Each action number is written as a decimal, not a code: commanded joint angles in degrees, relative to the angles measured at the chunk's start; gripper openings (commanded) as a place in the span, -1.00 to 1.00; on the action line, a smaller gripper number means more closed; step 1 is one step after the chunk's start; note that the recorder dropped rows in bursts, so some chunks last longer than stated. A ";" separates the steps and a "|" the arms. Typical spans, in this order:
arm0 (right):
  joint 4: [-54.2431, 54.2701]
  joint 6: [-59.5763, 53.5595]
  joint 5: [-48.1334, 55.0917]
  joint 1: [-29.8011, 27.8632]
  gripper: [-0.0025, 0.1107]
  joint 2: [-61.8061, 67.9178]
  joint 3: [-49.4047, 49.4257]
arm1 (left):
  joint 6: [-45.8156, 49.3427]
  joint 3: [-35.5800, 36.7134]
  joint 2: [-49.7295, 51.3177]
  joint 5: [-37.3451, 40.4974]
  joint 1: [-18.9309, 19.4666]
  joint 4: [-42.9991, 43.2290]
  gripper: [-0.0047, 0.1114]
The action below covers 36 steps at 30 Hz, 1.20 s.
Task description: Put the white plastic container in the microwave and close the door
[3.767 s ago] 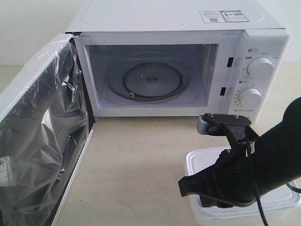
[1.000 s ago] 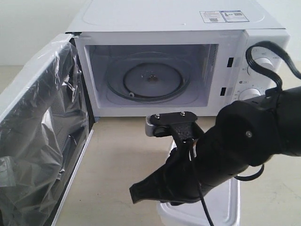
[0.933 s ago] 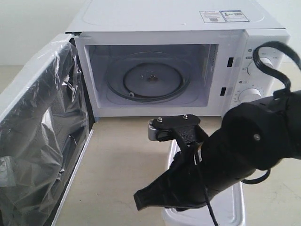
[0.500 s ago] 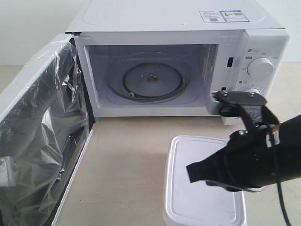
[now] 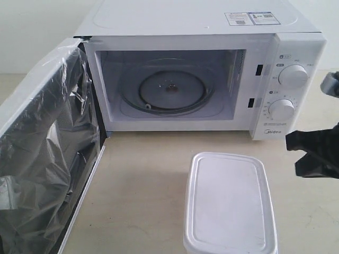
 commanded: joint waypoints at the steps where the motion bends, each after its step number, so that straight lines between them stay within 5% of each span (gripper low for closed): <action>1: 39.49 -29.54 5.58 -4.67 -0.96 -0.24 8.89 | -0.39 0.18 -0.14 -0.13 0.15 0.07 -0.84; 7: 47.53 -39.12 6.95 -8.61 -0.92 -0.24 16.12 | -0.39 0.18 -0.14 -0.13 0.15 0.07 -0.84; 14: 48.59 -42.41 18.53 -21.18 -0.41 0.03 16.02 | -0.39 0.18 -0.14 -0.13 0.15 0.07 -0.84; 19: 54.15 -50.46 32.58 -25.80 -0.41 11.90 16.02 | -0.39 0.18 -0.14 -0.13 0.15 0.07 -0.84; 28: 54.18 -56.57 32.58 -26.28 -0.41 27.19 14.42 | -0.39 0.18 -0.14 -0.13 0.15 0.07 -0.84; 32: 52.59 -55.37 32.58 -34.33 -0.41 27.81 14.32 | -0.39 0.18 -0.14 -0.13 0.15 0.07 -0.84; 36: 51.35 -54.83 32.58 -36.35 -0.41 27.90 14.27 | -0.39 0.18 -0.14 -0.13 0.15 0.07 -0.84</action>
